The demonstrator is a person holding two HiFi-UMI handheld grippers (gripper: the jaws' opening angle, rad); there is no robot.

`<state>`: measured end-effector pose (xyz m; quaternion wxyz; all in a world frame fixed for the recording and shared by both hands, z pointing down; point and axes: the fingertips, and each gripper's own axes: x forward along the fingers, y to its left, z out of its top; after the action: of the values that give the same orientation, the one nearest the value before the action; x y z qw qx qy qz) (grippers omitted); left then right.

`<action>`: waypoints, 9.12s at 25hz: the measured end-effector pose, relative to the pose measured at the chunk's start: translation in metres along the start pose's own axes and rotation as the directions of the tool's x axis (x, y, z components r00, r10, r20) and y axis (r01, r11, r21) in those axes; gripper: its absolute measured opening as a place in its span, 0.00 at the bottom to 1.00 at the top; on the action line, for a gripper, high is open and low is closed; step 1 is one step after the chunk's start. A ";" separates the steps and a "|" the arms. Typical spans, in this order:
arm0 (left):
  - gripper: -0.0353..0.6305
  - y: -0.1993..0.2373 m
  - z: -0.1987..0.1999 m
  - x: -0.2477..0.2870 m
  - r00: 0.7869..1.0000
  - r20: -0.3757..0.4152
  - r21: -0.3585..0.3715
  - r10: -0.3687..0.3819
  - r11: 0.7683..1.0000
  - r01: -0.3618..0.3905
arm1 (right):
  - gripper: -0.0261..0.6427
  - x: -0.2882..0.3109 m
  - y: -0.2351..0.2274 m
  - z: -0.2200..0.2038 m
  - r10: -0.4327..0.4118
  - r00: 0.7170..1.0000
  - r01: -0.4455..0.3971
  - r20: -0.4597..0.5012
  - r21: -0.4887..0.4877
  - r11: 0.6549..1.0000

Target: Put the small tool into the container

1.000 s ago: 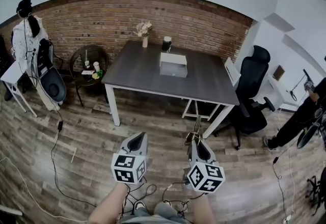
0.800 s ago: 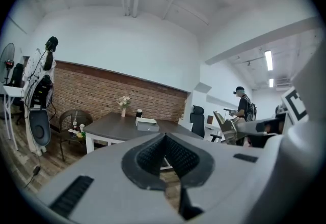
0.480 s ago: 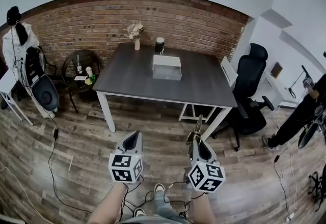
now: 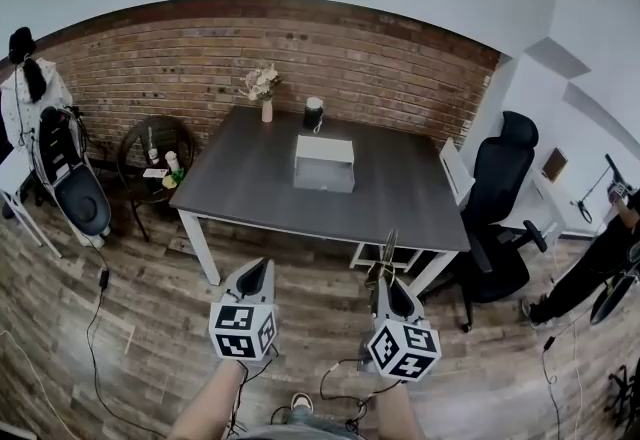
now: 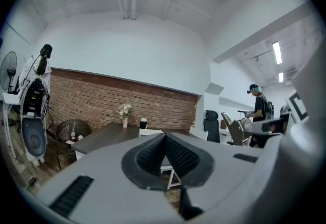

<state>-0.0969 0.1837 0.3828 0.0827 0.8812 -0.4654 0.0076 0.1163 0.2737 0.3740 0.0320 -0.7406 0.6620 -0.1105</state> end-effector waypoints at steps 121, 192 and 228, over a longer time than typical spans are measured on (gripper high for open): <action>0.05 0.299 -0.066 0.468 0.867 -0.266 -0.124 0.421 0.877 -0.464 | 0.04 0.642 -0.026 -0.035 0.357 0.809 -0.530 -0.466 -0.320 0.785; 0.05 0.324 -0.128 0.429 0.747 -0.373 -0.128 0.551 0.767 -0.629 | 0.11 0.675 -0.036 -0.179 0.276 0.463 -0.866 -0.842 -0.364 0.342; 0.05 0.314 -0.085 0.439 0.832 -0.325 -0.122 0.450 0.853 -0.508 | 0.33 0.639 -0.036 -0.173 0.323 0.365 -0.837 -0.873 -0.156 0.524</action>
<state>-0.1005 -0.3368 0.5493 0.2336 0.7120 -0.6535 0.1070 0.1792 -0.3358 0.6270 -0.4380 -0.2810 0.8352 -0.1778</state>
